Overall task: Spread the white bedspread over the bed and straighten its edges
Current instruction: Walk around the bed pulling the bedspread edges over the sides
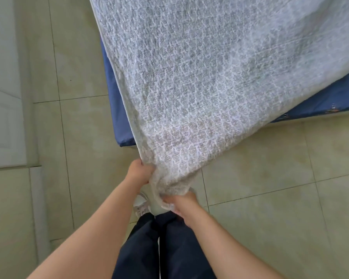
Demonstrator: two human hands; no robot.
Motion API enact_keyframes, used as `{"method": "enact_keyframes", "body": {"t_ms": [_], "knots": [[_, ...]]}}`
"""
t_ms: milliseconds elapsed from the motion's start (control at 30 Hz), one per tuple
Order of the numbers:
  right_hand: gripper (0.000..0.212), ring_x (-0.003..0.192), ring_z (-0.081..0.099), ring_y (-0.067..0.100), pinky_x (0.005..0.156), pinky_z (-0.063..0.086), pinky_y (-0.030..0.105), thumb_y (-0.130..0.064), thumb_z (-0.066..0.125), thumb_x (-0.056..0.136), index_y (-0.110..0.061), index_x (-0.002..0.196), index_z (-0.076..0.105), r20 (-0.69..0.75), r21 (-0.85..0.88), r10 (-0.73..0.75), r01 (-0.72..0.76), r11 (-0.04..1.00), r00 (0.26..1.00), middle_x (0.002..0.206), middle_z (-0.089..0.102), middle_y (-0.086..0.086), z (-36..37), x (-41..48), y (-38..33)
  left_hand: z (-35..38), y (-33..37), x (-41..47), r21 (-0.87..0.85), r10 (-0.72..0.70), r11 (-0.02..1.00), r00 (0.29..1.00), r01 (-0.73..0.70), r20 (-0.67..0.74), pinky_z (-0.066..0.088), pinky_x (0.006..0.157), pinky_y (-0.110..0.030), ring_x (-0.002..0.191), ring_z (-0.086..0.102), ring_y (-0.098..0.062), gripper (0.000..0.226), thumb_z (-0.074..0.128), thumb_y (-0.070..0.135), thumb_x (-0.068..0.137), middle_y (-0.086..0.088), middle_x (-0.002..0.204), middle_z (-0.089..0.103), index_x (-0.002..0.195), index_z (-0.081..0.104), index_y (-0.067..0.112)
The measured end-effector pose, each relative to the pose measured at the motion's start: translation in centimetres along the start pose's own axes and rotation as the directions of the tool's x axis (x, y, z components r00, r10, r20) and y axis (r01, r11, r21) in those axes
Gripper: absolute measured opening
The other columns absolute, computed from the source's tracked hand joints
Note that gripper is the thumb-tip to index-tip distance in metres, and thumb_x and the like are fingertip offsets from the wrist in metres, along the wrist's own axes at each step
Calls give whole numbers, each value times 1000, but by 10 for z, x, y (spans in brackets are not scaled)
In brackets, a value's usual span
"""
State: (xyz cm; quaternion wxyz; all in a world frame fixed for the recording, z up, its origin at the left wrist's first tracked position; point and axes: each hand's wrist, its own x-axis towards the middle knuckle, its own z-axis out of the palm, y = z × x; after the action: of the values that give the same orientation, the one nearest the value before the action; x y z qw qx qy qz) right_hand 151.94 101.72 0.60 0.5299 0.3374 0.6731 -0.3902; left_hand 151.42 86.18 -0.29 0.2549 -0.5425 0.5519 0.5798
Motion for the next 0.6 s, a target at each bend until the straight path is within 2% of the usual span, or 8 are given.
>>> {"method": "enact_keyframes", "body": {"t_ms": [100, 167, 267, 367, 433, 533, 567, 600], "knots": [[85, 108, 61, 22, 93, 53, 37, -32, 87, 64, -13, 136, 45, 105, 121, -50, 37, 992, 993, 125, 61, 4, -20, 15, -14, -5, -7, -2, -66, 72, 995, 988, -82, -140, 37, 54, -27, 62, 46, -19, 15, 48, 17, 98, -8, 78, 53, 103, 57, 5], [99, 114, 54, 22, 88, 49, 34, -44, 81, 64, -19, 146, 31, 108, 292, -107, 71, 954, 988, 136, 50, 4, -43, 24, -38, -9, -6, -3, -45, 125, 989, 967, -139, -221, 29, 52, -29, 59, 35, -16, 21, 39, 18, 102, -6, 71, 42, 85, 46, 9], [82, 126, 45, 25, 106, 39, 41, -54, 68, 76, -18, 143, 38, 17, 511, -185, 151, 847, 983, 139, 46, 6, -83, 37, -80, -14, -11, -7, -17, 164, 984, 936, -178, -312, 30, 56, -30, 65, 34, -18, 23, 32, 19, 103, -7, 76, 40, 84, 41, 8], [76, 118, 53, 26, 106, 39, 44, -66, 66, 70, -20, 129, 52, -34, 684, -300, 241, 688, 953, 129, 57, 6, -105, 35, -119, -18, -30, -12, -13, 145, 987, 915, -162, -375, 29, 56, -32, 65, 32, -19, 27, 30, 22, 103, -7, 76, 40, 89, 44, 3], [85, 120, 55, 29, 105, 41, 48, -62, 71, 62, -24, 135, 50, -77, 653, -337, 303, 694, 938, 130, 58, 8, -103, 33, -136, -22, -44, -18, 10, 156, 986, 897, -167, -414, 29, 54, -31, 61, 31, -18, 28, 29, 21, 103, -5, 72, 40, 93, 46, 0], [107, 123, 55, 28, 106, 41, 50, -64, 84, 44, -20, 136, 50, -249, 410, -299, 380, 829, 921, 133, 58, 6, -97, 49, -131, -37, -55, -24, 30, 197, 978, 852, -209, -485, 30, 54, -31, 61, 34, -19, 28, 29, 20, 103, -7, 72, 43, 94, 46, -1], [106, 120, 57, 28, 105, 43, 50, -65, 83, 46, -14, 133, 51, -318, 329, -282, 384, 862, 905, 131, 59, 7, -94, 49, -124, -44, -56, -24, 40, 211, 974, 838, -221, -503, 29, 53, -31, 61, 34, -19, 28, 29, 20, 102, -7, 71, 43, 93, 46, -1], [94, 118, 58, 28, 104, 45, 48, -61, 80, 57, -8, 129, 52, -381, 282, -273, 392, 876, 883, 129, 60, 8, -86, 41, -117, -51, -58, -25, 53, 222, 972, 826, -228, -519, 29, 53, -31, 61, 34, -20, 28, 30, 20, 102, -7, 70, 43, 92, 46, -1]]}}
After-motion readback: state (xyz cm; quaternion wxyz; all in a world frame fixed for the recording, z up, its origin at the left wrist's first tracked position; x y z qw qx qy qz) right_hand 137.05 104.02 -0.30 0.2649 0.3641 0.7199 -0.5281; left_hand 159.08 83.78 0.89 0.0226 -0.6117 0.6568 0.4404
